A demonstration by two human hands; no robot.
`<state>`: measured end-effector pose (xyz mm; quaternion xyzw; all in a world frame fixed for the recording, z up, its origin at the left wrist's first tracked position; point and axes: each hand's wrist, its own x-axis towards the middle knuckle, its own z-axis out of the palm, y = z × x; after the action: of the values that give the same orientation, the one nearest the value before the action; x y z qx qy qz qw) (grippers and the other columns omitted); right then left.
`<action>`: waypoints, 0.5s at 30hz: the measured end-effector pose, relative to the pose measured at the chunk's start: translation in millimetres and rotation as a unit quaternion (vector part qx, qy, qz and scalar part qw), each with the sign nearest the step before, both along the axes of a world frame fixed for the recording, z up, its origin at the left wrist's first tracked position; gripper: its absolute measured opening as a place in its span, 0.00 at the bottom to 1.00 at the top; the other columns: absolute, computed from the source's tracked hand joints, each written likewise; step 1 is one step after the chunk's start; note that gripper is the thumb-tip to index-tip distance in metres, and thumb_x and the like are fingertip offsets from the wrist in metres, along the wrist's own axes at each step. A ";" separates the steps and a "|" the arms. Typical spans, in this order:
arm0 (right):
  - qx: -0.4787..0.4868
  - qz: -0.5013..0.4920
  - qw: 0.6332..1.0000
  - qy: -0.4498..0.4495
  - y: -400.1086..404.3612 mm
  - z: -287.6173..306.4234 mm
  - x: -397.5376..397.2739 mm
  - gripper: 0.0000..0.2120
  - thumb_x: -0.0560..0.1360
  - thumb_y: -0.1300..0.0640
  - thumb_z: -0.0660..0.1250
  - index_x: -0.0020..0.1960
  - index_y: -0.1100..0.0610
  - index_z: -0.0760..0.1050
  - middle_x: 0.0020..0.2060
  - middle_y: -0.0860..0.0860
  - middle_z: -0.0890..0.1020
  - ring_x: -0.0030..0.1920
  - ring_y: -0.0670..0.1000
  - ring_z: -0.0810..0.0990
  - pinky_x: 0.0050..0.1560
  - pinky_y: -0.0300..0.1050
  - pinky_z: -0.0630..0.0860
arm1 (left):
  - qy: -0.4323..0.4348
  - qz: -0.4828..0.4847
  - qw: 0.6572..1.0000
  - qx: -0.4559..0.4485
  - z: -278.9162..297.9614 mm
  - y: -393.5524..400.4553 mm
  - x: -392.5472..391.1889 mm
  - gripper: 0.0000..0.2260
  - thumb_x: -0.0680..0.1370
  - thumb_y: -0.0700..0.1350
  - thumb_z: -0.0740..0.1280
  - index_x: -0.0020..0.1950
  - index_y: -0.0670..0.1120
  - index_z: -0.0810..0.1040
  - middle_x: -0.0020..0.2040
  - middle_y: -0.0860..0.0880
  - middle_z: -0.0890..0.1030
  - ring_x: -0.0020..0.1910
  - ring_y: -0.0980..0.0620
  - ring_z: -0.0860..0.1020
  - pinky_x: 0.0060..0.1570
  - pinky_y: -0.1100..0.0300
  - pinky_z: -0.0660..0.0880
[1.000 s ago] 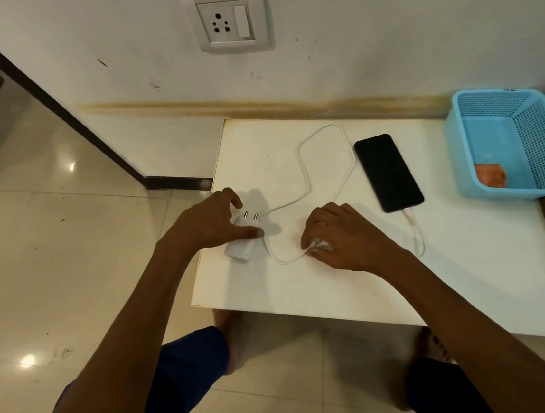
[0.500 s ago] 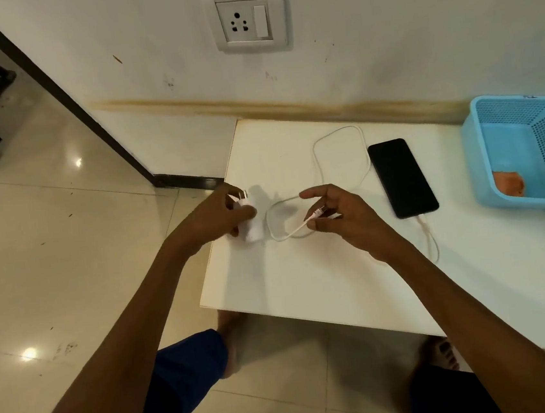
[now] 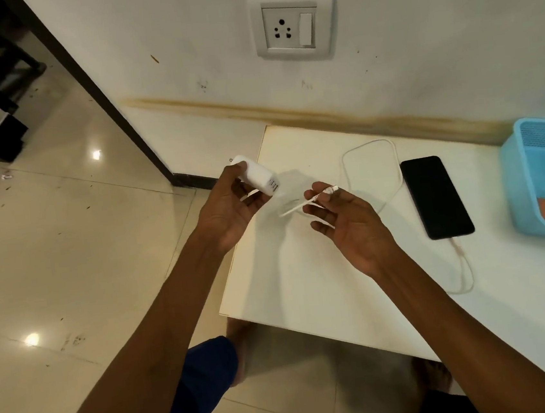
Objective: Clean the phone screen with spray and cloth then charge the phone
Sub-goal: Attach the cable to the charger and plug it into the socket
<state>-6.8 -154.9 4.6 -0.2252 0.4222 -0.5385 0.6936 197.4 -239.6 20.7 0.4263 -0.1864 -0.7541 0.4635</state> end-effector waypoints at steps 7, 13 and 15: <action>-0.025 -0.056 0.996 0.058 -12.5 -1.5 26.2 0.18 0.78 0.57 0.68 0.67 0.54 0.76 0.49 0.54 0.85 0.47 0.57 0.83 0.56 0.52 0.80 | 0.008 0.039 0.999 0.010 1.5 -1.4 -3.1 0.11 0.77 0.43 0.69 0.56 0.41 0.75 0.47 0.42 0.81 0.46 0.42 0.82 0.47 0.50 0.81; -0.002 -0.113 0.989 0.092 -19.0 -3.8 37.1 0.10 0.76 0.56 0.72 0.56 0.55 0.82 0.47 0.54 0.86 0.41 0.53 0.84 0.46 0.46 0.81 | -0.021 0.047 0.999 0.015 1.3 -0.6 -3.4 0.08 0.78 0.44 0.69 0.54 0.41 0.76 0.43 0.43 0.81 0.50 0.41 0.79 0.56 0.46 0.79; -0.007 -0.129 0.983 0.129 -23.1 -4.1 41.5 0.09 0.76 0.53 0.72 0.56 0.51 0.84 0.41 0.49 0.84 0.33 0.49 0.78 0.37 0.41 0.77 | -0.021 0.061 0.998 0.017 1.9 -1.1 -3.2 0.10 0.78 0.43 0.68 0.56 0.40 0.75 0.45 0.42 0.80 0.51 0.41 0.79 0.57 0.46 0.79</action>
<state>34.7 -178.0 0.5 -0.2412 0.5298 -0.5931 0.5562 194.2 -240.7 22.5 0.4607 -0.1571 -0.7181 0.4973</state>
